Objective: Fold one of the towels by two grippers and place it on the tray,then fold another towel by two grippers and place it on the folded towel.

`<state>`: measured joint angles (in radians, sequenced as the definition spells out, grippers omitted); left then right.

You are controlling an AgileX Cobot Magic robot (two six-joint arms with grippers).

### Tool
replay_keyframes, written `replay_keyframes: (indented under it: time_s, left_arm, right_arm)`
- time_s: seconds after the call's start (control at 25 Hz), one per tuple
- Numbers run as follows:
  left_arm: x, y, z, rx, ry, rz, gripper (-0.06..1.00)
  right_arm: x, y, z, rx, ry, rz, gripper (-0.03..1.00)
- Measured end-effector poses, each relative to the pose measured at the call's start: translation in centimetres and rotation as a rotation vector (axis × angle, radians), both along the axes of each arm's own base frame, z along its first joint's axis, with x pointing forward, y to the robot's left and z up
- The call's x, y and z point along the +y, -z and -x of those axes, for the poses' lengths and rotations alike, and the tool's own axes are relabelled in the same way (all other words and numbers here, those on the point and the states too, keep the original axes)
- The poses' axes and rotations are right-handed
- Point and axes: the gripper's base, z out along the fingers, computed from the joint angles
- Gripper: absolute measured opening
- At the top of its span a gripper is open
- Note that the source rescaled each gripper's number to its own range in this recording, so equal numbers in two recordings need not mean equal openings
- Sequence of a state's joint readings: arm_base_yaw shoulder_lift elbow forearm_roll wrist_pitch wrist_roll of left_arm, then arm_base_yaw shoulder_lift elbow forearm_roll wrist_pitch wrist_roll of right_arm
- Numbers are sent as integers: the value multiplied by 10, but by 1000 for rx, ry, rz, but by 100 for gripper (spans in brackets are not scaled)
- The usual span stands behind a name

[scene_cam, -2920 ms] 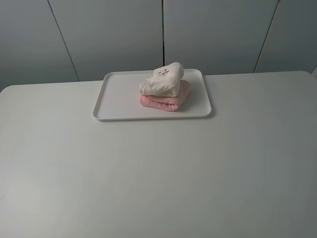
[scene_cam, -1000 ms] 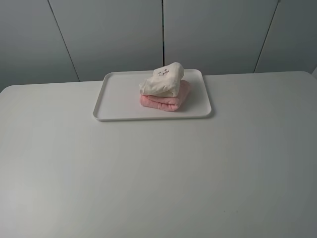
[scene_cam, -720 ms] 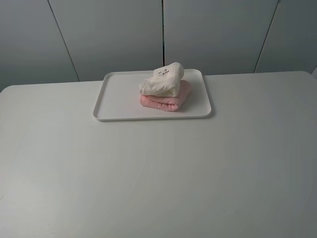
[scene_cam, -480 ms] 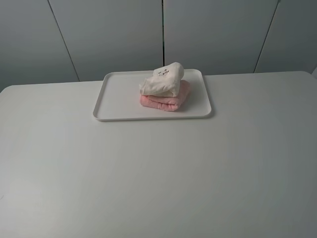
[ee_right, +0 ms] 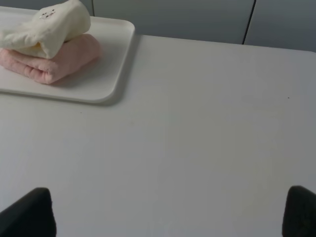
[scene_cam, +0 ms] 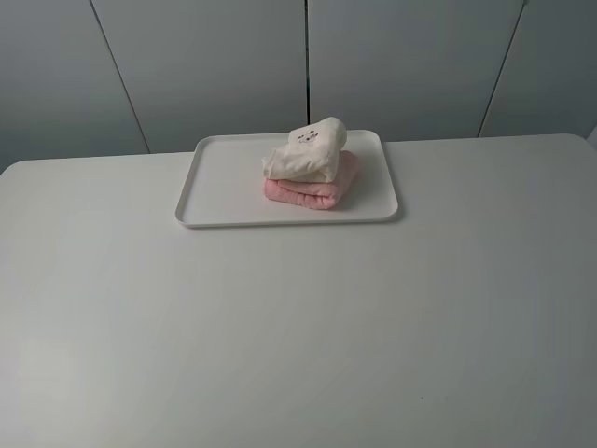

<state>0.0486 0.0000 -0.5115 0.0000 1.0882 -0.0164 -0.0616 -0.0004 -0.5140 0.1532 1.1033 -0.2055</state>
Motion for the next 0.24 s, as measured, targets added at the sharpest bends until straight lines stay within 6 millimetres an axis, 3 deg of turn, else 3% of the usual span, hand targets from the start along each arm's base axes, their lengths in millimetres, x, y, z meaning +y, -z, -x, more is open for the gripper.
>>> replay_keyframes:
  time_s: [0.24]
  left_arm:
    - [0, 0, 0, 0, 0, 0, 98]
  right_arm:
    - [0, 0, 0, 0, 0, 0, 100]
